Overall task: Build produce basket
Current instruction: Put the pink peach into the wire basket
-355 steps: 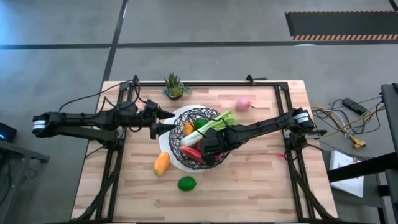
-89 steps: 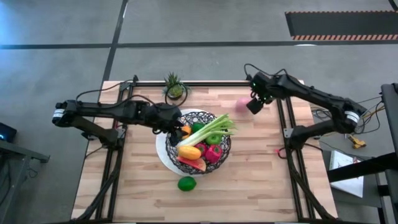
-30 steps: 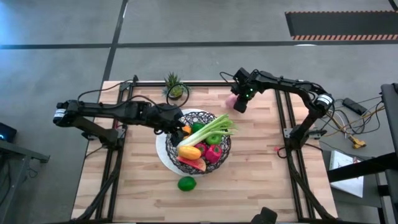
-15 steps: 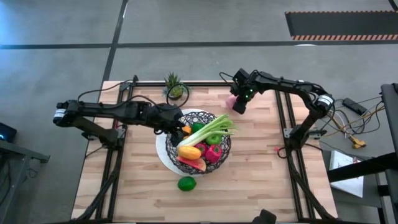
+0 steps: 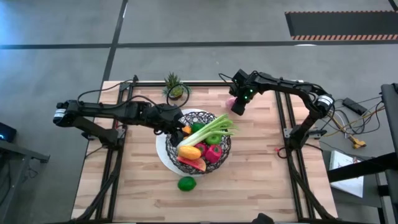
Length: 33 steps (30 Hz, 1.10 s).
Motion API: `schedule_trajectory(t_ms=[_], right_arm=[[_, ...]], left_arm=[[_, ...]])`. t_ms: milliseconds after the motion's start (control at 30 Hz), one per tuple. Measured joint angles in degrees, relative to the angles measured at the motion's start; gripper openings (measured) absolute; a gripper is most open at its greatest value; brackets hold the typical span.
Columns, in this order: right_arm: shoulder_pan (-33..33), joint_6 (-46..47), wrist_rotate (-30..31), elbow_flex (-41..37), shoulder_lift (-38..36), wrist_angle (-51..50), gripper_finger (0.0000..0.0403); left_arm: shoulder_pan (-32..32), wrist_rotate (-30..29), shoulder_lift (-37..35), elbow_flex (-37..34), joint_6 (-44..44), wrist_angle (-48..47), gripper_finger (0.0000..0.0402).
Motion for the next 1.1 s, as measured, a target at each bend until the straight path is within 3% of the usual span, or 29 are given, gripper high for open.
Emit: schedule_trajectory(t_ms=[333,1100], right_arm=[[0.9,4.5,3.1,2.5,-0.4,-0.8,0.0008],[4.9,5.9,3.2,8.0,0.1,-2.5,0.0008]], left_arm=[[-0.2,0.1,-0.1,0.0,0.0,0.0,0.0226],[-0.2,0.0,-0.8,0.0,0.0,0.0,0.0226]])
